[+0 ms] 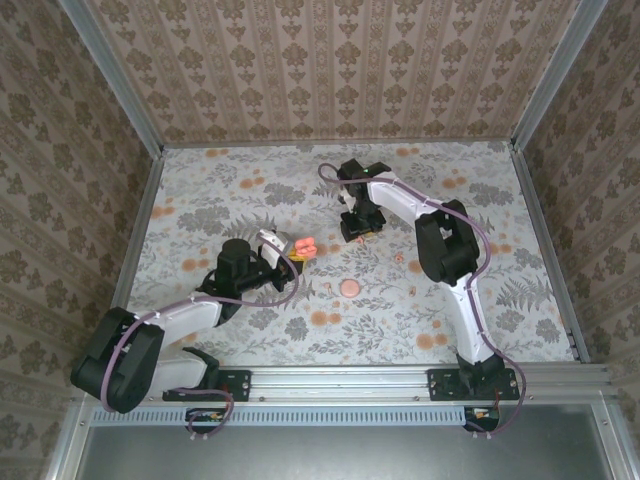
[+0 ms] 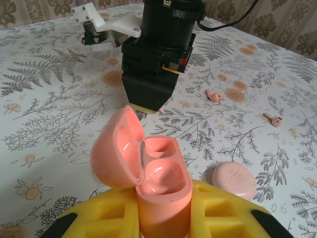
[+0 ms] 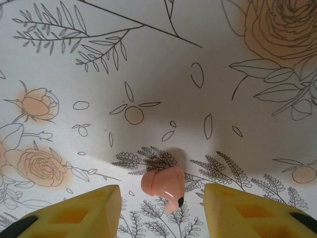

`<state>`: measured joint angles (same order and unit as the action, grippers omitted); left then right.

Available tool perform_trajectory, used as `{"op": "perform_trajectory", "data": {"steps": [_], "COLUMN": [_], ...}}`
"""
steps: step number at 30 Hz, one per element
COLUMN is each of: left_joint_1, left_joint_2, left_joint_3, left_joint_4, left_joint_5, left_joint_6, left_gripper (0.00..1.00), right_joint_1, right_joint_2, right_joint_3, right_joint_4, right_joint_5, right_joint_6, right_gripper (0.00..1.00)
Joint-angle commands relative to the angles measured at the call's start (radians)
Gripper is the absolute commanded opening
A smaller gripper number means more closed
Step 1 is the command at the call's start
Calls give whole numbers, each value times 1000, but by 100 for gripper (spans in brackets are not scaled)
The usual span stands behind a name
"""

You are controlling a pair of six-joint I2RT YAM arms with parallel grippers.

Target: Insert wireless bluetooth earbuds into charging case

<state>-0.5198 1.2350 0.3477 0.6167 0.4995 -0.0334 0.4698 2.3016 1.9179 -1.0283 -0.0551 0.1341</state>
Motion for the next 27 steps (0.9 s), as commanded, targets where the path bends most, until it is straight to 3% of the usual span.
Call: {"op": "perform_trajectory", "data": {"steps": [1, 27], "left_joint_1": [9, 10], "left_joint_2": [-25, -12], "left_joint_3": [18, 24], "left_joint_4": [-3, -22], "left_joint_5": [-4, -1], "left_joint_6": [-2, 4], "left_gripper": [21, 21], "right_joint_1": [8, 12], "right_joint_2": [24, 32], "right_joint_3": [27, -9], "right_joint_4": [-32, 29], "right_joint_5": [21, 32], "right_joint_6": [4, 3], "right_gripper": [47, 30]}}
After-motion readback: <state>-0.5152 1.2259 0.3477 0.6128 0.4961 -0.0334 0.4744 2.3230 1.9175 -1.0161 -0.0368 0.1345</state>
